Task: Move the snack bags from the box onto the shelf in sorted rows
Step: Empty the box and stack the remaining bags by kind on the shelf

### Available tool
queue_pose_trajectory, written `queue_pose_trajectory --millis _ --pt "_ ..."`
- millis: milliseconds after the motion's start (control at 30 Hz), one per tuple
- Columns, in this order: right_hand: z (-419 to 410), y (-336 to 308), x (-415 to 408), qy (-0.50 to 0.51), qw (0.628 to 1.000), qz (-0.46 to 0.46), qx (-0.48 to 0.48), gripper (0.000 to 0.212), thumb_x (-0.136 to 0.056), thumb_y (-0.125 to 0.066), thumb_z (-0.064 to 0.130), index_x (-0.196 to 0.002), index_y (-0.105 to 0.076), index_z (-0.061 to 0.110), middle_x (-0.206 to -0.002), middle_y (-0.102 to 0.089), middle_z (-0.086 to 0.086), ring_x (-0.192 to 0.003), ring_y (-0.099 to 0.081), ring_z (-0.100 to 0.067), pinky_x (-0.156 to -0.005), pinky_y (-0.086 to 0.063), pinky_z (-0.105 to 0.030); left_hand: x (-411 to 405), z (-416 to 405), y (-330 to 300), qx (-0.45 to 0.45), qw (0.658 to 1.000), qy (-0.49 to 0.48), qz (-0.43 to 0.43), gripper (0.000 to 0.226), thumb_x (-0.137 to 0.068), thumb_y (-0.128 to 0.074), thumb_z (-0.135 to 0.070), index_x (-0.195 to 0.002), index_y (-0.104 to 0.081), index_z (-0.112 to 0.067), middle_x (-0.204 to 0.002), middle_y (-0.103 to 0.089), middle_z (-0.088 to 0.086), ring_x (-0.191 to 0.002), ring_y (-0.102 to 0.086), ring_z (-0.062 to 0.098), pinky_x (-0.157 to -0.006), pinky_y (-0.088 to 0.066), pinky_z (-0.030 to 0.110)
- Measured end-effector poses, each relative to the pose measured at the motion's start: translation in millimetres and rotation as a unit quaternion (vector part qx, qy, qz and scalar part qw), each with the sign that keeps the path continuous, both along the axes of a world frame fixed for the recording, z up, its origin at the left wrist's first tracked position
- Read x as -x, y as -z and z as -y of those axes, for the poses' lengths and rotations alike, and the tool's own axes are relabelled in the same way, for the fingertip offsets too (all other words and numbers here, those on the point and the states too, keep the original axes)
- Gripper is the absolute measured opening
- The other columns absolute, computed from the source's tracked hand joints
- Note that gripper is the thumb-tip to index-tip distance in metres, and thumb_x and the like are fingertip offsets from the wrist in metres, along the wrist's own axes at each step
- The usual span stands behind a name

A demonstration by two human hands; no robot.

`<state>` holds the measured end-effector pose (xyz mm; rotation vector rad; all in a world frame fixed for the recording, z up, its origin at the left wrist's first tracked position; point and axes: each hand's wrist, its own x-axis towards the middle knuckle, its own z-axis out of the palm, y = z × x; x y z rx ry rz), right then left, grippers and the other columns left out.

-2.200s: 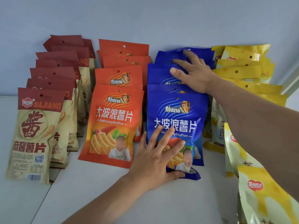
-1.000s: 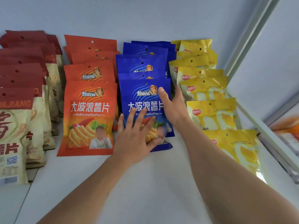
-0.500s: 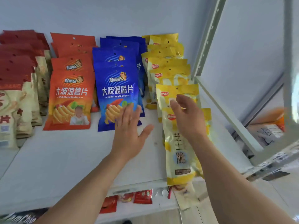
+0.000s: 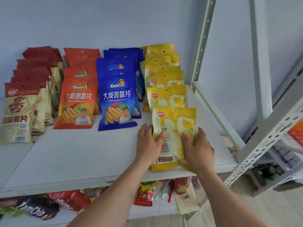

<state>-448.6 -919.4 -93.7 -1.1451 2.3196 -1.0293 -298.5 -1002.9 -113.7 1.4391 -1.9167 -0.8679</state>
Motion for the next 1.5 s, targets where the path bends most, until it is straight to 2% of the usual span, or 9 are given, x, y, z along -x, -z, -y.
queue_pose_trajectory --millis 167,300,500,700,967,1167,1267,1400,1500 --pt "27 -6 10 0.000 1.000 0.008 0.021 0.085 -0.092 -0.044 0.069 -0.156 -0.026 0.016 -0.155 -0.043 -0.007 -0.142 -0.039 -0.030 -0.116 -0.030 -0.048 13 21 -3 -0.006 0.998 -0.035 -0.051 0.074 -0.091 -0.041 -0.070 -0.141 -0.050 -0.017 -0.152 -0.041 0.006 -0.144 -0.033 0.022 -0.119 -0.031 0.046" --pt "48 -8 15 0.007 0.999 0.017 0.047 0.086 -0.087 -0.049 0.072 -0.154 -0.030 0.020 -0.152 -0.047 -0.005 -0.138 -0.044 -0.030 -0.113 -0.036 -0.049 20 38 -6 -0.006 0.990 -0.015 -0.143 0.046 -0.098 -0.051 -0.054 -0.132 -0.055 -0.024 -0.133 -0.052 -0.003 -0.127 -0.051 0.015 -0.108 -0.045 0.041" --pt "80 -8 19 0.014 0.996 0.063 0.067 0.086 -0.083 -0.059 0.070 -0.152 -0.029 0.029 -0.146 -0.052 -0.005 -0.130 -0.053 -0.030 -0.102 -0.045 -0.046 23 75 -16 -0.068 0.967 0.025 -0.242 0.047 -0.094 -0.057 -0.058 -0.137 -0.048 -0.042 -0.131 -0.062 -0.013 -0.114 -0.065 0.006 -0.092 -0.059 0.039" --pt "110 -9 17 0.048 0.990 0.078 0.109 0.094 -0.078 -0.067 0.066 -0.153 -0.027 0.026 -0.144 -0.054 -0.007 -0.131 -0.053 -0.027 -0.101 -0.044 -0.040 26 113 -25 -0.025 0.972 0.069 -0.221 0.045 -0.099 -0.050 -0.052 -0.142 -0.045 -0.041 -0.145 -0.048 -0.011 -0.132 -0.050 0.008 -0.107 -0.050 0.042" --pt "144 -11 24 0.042 0.986 0.092 0.129 0.108 -0.064 -0.060 0.079 -0.154 -0.026 0.030 -0.147 -0.052 -0.005 -0.134 -0.051 -0.023 -0.102 -0.044 -0.041 44 144 -27 0.015 0.980 0.000 -0.196 0.059 -0.092 -0.042 -0.071 -0.141 -0.045 -0.040 -0.149 -0.039 -0.010 -0.140 -0.039 0.013 -0.114 -0.039 0.050" --pt "146 0 35 0.012 0.989 0.099 0.112 0.113 -0.058 -0.060 0.089 -0.151 -0.028 0.033 -0.145 -0.054 0.005 -0.128 -0.056 -0.020 -0.102 -0.048 -0.046 44 167 -57 -0.067 0.960 -0.027 -0.269 0.069 -0.071 -0.064 -0.074 -0.132 -0.051 -0.044 -0.135 -0.054 -0.011 -0.118 -0.060 0.010 -0.098 -0.054 0.043" --pt "152 5 39 0.012 0.992 0.088 0.090 0.113 -0.049 -0.057 0.092 -0.140 -0.041 0.028 -0.130 -0.060 0.006 -0.119 -0.059 -0.020 -0.097 -0.050 -0.044 46 176 -63 -0.088 0.966 -0.037 -0.241 0.066 -0.078 -0.060 -0.075 -0.132 -0.054 -0.038 -0.129 -0.061 -0.010 -0.115 -0.062 0.011 -0.097 -0.053 0.041" --pt "164 7 41 0.011 0.992 0.078 0.102 0.091 -0.051 -0.065 0.088 -0.117 -0.047 0.027 -0.106 -0.062 0.009 -0.098 -0.061 -0.017 -0.082 -0.051 -0.038 49 176 -61 -0.089 0.961 -0.033 -0.261 0.037 -0.094 -0.052 -0.063 -0.124 -0.058 -0.042 -0.119 -0.066 -0.018 -0.113 -0.062 0.006 -0.094 -0.052 0.033" --pt "169 8 42 0.005 0.992 0.069 0.108 0.083 -0.057 -0.072 0.080 -0.115 -0.045 0.028 -0.104 -0.060 0.010 -0.096 -0.060 -0.016 -0.080 -0.050 -0.036 47 176 -64 -0.081 0.966 -0.032 -0.244 0.048 -0.092 -0.049 -0.064 -0.130 -0.056 -0.036 -0.114 -0.065 -0.019 -0.110 -0.062 0.005 -0.088 -0.052 0.027"
